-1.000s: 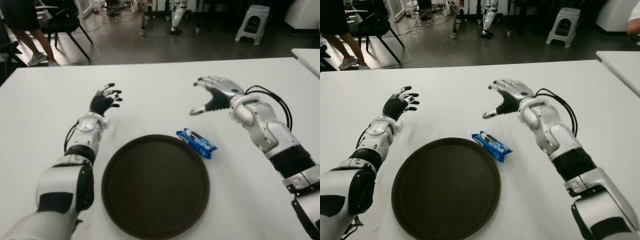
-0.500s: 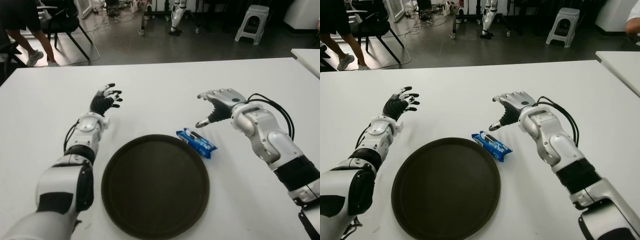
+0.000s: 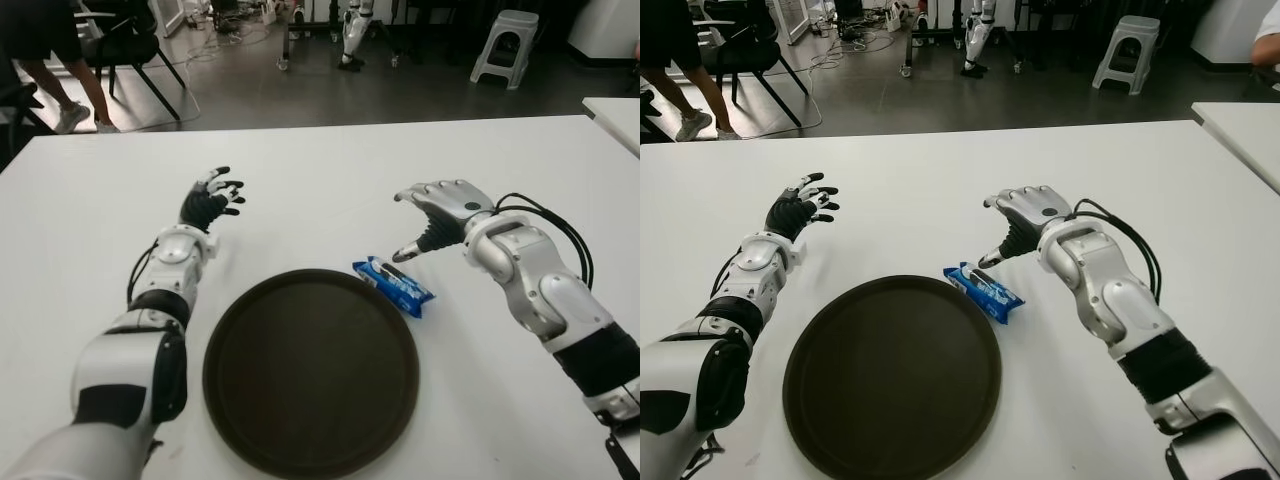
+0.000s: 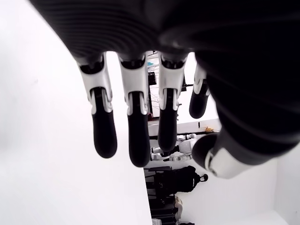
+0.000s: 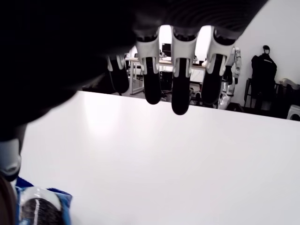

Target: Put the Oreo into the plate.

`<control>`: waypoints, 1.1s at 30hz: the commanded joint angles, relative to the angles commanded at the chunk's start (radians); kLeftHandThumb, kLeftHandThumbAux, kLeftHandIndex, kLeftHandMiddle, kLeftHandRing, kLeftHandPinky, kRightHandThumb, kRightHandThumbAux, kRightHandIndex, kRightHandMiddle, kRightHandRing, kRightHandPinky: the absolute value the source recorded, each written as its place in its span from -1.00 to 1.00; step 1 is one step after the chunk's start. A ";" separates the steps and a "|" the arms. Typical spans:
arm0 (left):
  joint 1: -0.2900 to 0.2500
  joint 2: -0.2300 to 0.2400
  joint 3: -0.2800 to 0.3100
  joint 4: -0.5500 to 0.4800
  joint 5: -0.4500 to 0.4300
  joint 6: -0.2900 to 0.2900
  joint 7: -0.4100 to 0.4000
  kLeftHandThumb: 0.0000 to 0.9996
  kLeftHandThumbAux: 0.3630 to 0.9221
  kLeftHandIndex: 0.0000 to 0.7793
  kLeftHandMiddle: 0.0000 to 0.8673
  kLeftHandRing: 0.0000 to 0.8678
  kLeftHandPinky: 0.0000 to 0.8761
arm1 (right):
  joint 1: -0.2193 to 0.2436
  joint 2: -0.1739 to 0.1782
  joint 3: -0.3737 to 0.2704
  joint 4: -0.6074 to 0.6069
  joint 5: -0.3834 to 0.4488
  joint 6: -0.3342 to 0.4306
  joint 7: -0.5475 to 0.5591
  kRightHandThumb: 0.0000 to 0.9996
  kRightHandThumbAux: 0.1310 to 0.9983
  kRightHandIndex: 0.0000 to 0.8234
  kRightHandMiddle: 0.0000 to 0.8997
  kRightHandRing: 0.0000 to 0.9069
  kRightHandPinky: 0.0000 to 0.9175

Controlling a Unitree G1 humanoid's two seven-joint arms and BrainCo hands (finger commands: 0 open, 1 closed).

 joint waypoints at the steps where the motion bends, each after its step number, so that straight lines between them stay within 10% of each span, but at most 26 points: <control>1: 0.000 0.000 0.000 0.000 0.001 0.000 0.001 -0.50 0.12 -0.59 -0.30 -0.14 -0.06 | 0.005 -0.002 -0.002 -0.010 -0.001 -0.001 0.000 -1.00 -0.25 -0.61 -0.50 -0.50 -0.49; 15: 0.001 0.004 -0.021 -0.001 0.020 -0.005 0.019 -0.62 0.08 -0.57 -0.28 -0.17 -0.13 | 0.098 -0.045 -0.009 -0.131 -0.023 -0.042 0.018 -1.00 -0.23 -0.58 -0.36 -0.39 -0.37; 33: -0.001 0.006 -0.014 0.000 0.019 0.004 0.001 -0.54 0.06 -0.57 -0.30 -0.18 -0.12 | 0.114 0.011 -0.003 -0.082 -0.035 -0.020 -0.003 -1.00 -0.26 -0.55 -0.31 -0.34 -0.38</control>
